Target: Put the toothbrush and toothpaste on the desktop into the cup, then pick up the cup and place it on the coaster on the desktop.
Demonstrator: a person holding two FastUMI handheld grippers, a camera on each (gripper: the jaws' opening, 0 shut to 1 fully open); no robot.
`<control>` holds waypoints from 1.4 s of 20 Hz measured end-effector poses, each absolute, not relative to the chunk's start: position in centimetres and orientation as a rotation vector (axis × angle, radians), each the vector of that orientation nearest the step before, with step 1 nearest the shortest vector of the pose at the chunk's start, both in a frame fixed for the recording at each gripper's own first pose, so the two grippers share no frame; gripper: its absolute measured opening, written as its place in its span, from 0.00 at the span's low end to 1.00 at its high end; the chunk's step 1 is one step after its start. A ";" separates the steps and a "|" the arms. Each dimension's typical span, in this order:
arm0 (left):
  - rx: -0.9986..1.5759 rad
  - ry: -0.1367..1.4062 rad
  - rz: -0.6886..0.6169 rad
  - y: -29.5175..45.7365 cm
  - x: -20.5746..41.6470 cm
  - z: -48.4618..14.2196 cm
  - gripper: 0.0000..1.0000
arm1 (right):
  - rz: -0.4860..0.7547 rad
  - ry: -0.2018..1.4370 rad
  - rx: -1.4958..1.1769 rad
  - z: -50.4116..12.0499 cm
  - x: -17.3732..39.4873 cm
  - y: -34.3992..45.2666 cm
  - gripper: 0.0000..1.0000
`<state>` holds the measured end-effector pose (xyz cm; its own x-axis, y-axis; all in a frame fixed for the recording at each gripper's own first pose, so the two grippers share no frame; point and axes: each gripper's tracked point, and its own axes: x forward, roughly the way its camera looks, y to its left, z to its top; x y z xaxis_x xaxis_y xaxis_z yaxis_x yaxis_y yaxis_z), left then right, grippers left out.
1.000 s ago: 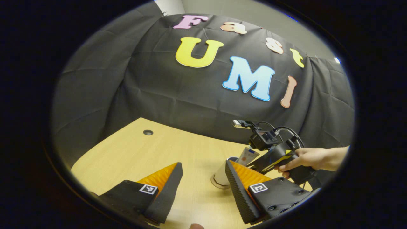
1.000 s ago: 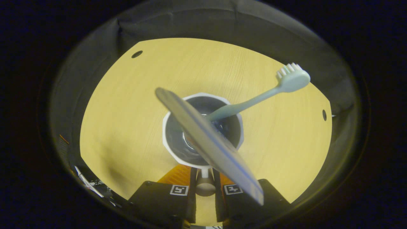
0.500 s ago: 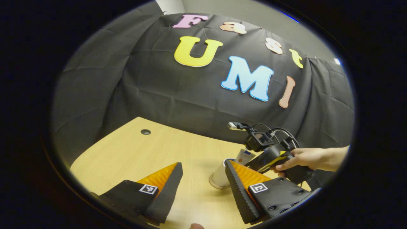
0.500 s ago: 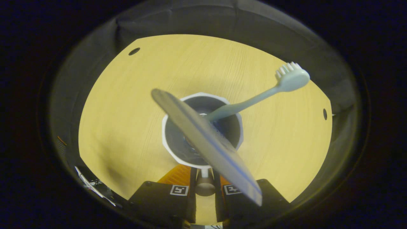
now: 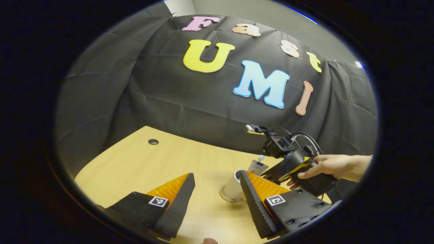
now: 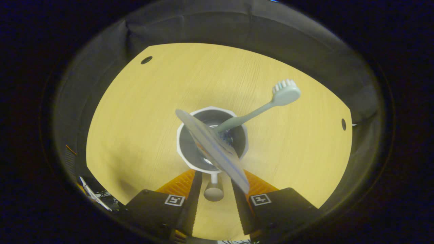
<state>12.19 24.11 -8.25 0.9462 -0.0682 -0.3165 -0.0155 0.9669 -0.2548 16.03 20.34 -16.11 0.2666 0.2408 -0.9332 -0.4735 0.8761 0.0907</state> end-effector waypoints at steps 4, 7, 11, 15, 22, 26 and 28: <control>-0.256 0.330 -0.039 22.7 12.1 -8.0 0.89 | 0.505 1.148 -0.196 -13.4 15.2 19.0 0.70; -0.251 0.327 -0.041 21.5 12.4 -7.8 0.89 | 0.521 1.083 -0.162 -10.5 14.3 17.9 0.70; -0.257 0.332 -0.030 19.8 12.5 -8.0 0.89 | 0.511 0.963 -0.075 -6.1 13.3 15.3 0.70; -0.234 0.319 -0.019 17.6 12.4 -7.0 0.89 | 0.442 0.794 -0.004 -2.2 12.0 10.0 0.70; -0.166 0.224 -0.020 12.7 12.3 -3.1 0.89 | 0.300 0.425 0.000 2.6 10.2 1.8 0.70; -0.125 0.157 -0.028 9.9 11.4 -0.3 0.89 | 0.252 0.238 0.007 5.1 8.3 -1.0 0.70; -0.111 0.141 -0.039 8.6 11.1 0.7 0.89 | 0.222 0.161 -0.006 6.6 7.3 -2.6 0.72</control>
<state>11.07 8.64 0.70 0.9893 -0.0465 -0.1380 0.0309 0.9931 -0.1131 7.31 -2.62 6.62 0.9626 0.2192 -0.1595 -0.2201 0.9754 0.0119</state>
